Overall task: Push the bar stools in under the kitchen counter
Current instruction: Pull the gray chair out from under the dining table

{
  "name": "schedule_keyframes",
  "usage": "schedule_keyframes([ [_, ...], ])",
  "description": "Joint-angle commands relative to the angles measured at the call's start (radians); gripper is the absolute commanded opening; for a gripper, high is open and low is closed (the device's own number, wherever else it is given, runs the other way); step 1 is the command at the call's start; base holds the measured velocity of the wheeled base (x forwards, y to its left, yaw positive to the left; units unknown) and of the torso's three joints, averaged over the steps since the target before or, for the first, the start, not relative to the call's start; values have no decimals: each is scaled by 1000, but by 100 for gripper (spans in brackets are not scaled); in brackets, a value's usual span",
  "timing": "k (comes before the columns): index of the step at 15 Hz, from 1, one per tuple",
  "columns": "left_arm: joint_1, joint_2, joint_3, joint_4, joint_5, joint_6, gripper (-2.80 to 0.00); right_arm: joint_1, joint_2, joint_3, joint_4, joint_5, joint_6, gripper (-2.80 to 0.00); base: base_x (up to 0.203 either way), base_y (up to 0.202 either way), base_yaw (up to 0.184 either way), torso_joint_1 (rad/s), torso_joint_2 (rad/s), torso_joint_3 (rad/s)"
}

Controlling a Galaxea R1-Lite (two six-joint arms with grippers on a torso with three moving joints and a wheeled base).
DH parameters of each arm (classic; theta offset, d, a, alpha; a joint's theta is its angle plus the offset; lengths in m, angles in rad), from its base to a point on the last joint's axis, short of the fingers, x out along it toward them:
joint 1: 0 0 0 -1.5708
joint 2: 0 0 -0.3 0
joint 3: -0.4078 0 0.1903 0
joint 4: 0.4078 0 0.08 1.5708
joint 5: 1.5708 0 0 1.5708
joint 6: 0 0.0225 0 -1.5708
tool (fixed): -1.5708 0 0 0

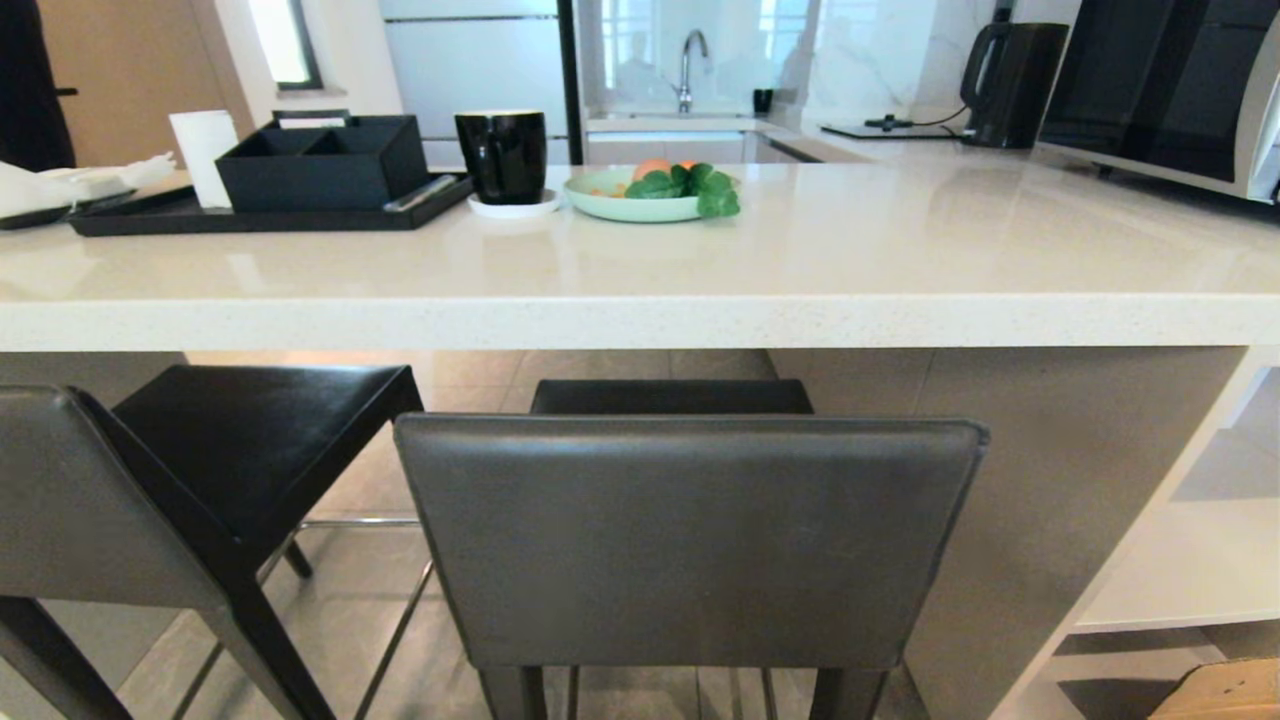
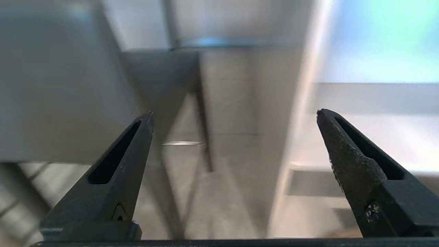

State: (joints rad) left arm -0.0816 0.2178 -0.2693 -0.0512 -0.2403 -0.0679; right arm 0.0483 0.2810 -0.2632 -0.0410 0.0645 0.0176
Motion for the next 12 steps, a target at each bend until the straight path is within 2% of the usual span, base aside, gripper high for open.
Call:
schedule_keyframes([
  [1,-84,210,-36,-65,-58,-16,0,26,265,-69,-58,83,6,0,0,0,0,0,0,0],
  [4,-79,422,-50,-159,-148,-40,0,31,511,-83,-233,262,11,0,0,0,0,0,0,0],
  [6,-69,566,-36,-311,-177,-63,0,5,650,-79,-360,393,12,0,0,0,0,0,0,0],
  [9,-64,712,31,-493,-271,-80,0,-116,742,-85,-440,705,11,0,0,0,0,0,0,0],
  [10,-81,723,41,-511,-297,-82,0,-130,763,-85,-446,771,9,0,0,0,0,0,0,0],
  [12,-98,740,42,-515,-353,-86,0,-133,806,-84,-449,823,1,0,0,0,0,0,0,0],
])
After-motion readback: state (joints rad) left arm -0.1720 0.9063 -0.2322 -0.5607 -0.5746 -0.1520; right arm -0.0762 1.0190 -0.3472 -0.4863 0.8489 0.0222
